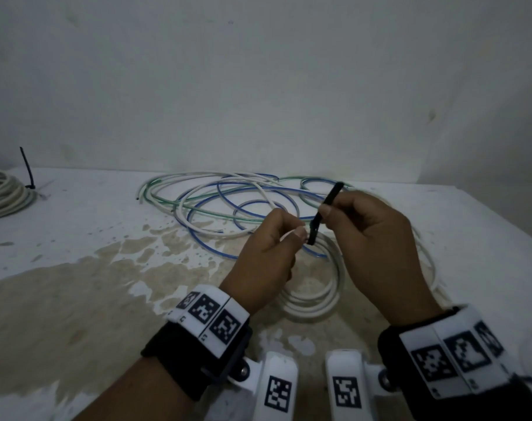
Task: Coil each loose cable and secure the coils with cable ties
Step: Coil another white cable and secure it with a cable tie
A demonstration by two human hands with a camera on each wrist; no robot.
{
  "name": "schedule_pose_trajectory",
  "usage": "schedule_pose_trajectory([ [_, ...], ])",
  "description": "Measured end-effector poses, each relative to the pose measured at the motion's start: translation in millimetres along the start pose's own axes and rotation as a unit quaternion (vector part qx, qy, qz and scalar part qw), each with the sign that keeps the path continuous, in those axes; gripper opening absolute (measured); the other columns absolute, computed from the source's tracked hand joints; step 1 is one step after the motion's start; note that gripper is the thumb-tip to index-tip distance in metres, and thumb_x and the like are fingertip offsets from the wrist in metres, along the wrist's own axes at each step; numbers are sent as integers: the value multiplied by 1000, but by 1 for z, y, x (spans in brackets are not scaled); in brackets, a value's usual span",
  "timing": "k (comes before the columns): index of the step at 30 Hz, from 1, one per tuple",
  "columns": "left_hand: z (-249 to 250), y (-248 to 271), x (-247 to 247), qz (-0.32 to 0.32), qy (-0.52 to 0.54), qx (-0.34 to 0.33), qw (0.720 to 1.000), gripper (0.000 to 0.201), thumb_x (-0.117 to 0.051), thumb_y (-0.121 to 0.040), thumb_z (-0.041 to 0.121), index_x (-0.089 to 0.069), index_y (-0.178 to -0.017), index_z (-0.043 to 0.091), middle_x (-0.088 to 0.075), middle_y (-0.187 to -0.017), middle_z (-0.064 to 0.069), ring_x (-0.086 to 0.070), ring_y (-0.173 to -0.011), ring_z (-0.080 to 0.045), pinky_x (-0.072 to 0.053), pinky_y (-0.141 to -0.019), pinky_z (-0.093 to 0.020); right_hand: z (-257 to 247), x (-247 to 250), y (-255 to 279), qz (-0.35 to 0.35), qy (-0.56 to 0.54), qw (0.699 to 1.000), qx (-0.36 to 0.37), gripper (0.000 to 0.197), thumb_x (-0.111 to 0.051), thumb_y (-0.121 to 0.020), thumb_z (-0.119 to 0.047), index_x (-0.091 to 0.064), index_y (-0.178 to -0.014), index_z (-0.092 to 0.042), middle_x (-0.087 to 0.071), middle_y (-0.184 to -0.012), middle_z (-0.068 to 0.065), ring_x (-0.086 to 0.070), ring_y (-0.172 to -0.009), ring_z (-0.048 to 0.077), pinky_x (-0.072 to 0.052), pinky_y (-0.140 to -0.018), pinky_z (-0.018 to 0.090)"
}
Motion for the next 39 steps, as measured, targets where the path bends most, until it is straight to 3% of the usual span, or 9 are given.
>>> schedule_pose_trajectory([
  [5, -8, -6, 10, 56, -48, 13, 997, 24, -44, -99, 14, -45, -75, 15, -39, -41, 9, -30, -36, -6, -25, -47, -27, -6, -9, 4, -30, 42, 997, 62, 10, -63, -82, -12, -66, -76, -19, -60, -69, -7, -55, -69, 3, -38, -64, 7],
  [11, 0, -1, 3, -8, -79, -3, 997, 9, -49, -98, 23, -54, -105, 23, -57, -77, -3, -37, -39, 0, -29, -44, -19, 4, -6, 3, -17, -4, 1000, 4, 12, -62, -83, -16, -66, -79, -26, -67, -73, -7, -62, -72, 5, -47, -68, 17],
  [13, 5, 2, 0, -19, -130, -39, 991, 9, -52, -96, 26, -55, -103, 20, -63, -84, -3, -45, -45, 4, -32, -46, -12, 1, -5, 2, -14, 6, 1000, 16, 13, -62, -83, -14, -65, -79, -26, -65, -74, -12, -59, -73, 0, -41, -67, 8],
  [18, 12, 5, -6, -11, -175, -84, 981, 12, -53, -87, 35, -55, -90, 24, -62, -83, -4, -58, -75, -19, -44, -67, -29, -7, 4, 2, 33, 47, 997, 59, 9, -61, -83, -12, -66, -80, -19, -58, -73, -15, -54, -72, 0, -38, -68, 8],
  [21, 12, 5, -8, -27, -182, -80, 980, 11, -55, -92, 31, -54, -93, 21, -60, -82, -4, -57, -67, -11, -44, -60, -27, -8, 6, 1, 39, 32, 998, 38, 11, -61, -84, -14, -64, -78, -23, -61, -74, -13, -58, -73, 4, -43, -69, 13],
  [24, 8, 5, -5, -30, -123, -11, 992, 4, -53, -96, 22, -53, -94, 18, -57, -79, -1, -40, -42, 0, -30, -46, -21, 6, 1, -3, -16, -17, 998, -65, 17, -63, -88, -17, -62, -75, -27, -66, -74, -8, -63, -75, 9, -50, -72, 27],
  [30, 7, 1, 7, 48, 85, 111, 989, 12, -44, -100, 17, -55, -98, 16, -34, -62, 0, -25, -39, -8, -24, -38, -18, 28, -9, 4, -183, 8, 968, -174, 13, -61, -86, -36, -70, -84, -26, -72, -79, -7, -67, -72, 6, -49, -66, 25],
  [34, 7, 4, 15, 76, 128, 137, 979, 13, -46, -99, 14, -57, -93, 12, -38, -68, -4, -35, -43, -12, -33, -41, -22, 27, -18, 4, -204, -22, 956, -209, 16, -54, -94, -20, -70, -96, -19, -69, -74, 4, -66, -57, 14, -49, -58, 31],
  [39, 17, 14, 44, 45, -33, 130, 990, 9, -60, -92, 19, -65, -86, 16, -67, -82, -19, -62, -71, -24, -51, -67, -35, 17, -29, -1, -286, 41, 939, -184, 16, -53, -95, -20, -68, -96, -22, -68, -66, 0, -59, -51, 7, -44, -51, 21],
])
Point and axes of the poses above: each hand's wrist, its own y-axis away from the middle knuckle, its own x-axis out of the back of the hand, z = x × y, the point moved 5 cm from there along -y, towards the middle knuckle
